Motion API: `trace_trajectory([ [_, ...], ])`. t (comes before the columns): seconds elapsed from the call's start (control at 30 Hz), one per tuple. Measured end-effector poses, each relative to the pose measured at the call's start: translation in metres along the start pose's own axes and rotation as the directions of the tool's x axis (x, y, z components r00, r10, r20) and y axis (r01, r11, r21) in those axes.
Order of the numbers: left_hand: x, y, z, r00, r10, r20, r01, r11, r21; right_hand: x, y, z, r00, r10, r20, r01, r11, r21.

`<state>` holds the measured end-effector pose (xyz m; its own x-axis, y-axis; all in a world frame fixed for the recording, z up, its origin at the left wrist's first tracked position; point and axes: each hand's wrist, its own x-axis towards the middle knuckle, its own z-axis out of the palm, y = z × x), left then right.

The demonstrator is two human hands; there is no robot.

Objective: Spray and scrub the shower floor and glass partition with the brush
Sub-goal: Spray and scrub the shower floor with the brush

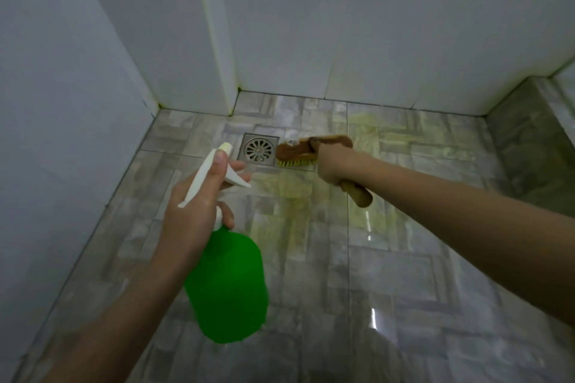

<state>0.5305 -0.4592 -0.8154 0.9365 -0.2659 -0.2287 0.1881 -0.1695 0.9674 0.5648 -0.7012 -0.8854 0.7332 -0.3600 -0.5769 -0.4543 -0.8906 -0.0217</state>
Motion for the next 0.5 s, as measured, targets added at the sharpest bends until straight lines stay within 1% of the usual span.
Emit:
trace_trajectory([
  [0.1, -0.002, -0.013, -0.018, 1.0, -0.013, 0.019, 0.012, 0.999, 0.04, 0.032, -0.007, -0.007, 0.993, 0.037, -0.112, -0.03, 0.998, 0.06],
  [0.2, 0.002, -0.019, -0.039, 0.999, -0.005, 0.032, 0.002, 0.997, 0.079, 0.06, -0.017, -0.012, 0.969, 0.135, -0.208, -0.093, 0.975, 0.202],
  [0.23, 0.004, -0.021, -0.046, 1.0, 0.007, 0.018, -0.008, 0.996, 0.084, 0.059, -0.02, -0.004, 0.961, 0.156, -0.23, -0.102, 0.968, 0.231],
  [0.3, 0.01, -0.025, -0.06, 0.999, 0.029, -0.021, -0.028, 0.997, 0.069, 0.032, -0.028, 0.028, 0.951, 0.158, -0.267, -0.073, 0.95, 0.304],
  [0.37, 0.015, -0.025, -0.068, 0.999, 0.038, -0.032, -0.036, 0.998, 0.052, -0.006, -0.036, 0.062, 0.955, 0.167, -0.246, -0.064, 0.923, 0.379],
  [0.43, 0.02, -0.025, -0.072, 0.998, 0.04, -0.042, -0.039, 0.998, 0.041, -0.005, -0.037, 0.064, 0.948, 0.171, -0.269, -0.065, 0.93, 0.362],
  [0.5, 0.026, -0.026, -0.072, 0.997, 0.052, -0.058, -0.049, 0.997, 0.051, 0.031, -0.032, 0.036, 0.939, 0.177, -0.294, -0.062, 0.93, 0.361],
])
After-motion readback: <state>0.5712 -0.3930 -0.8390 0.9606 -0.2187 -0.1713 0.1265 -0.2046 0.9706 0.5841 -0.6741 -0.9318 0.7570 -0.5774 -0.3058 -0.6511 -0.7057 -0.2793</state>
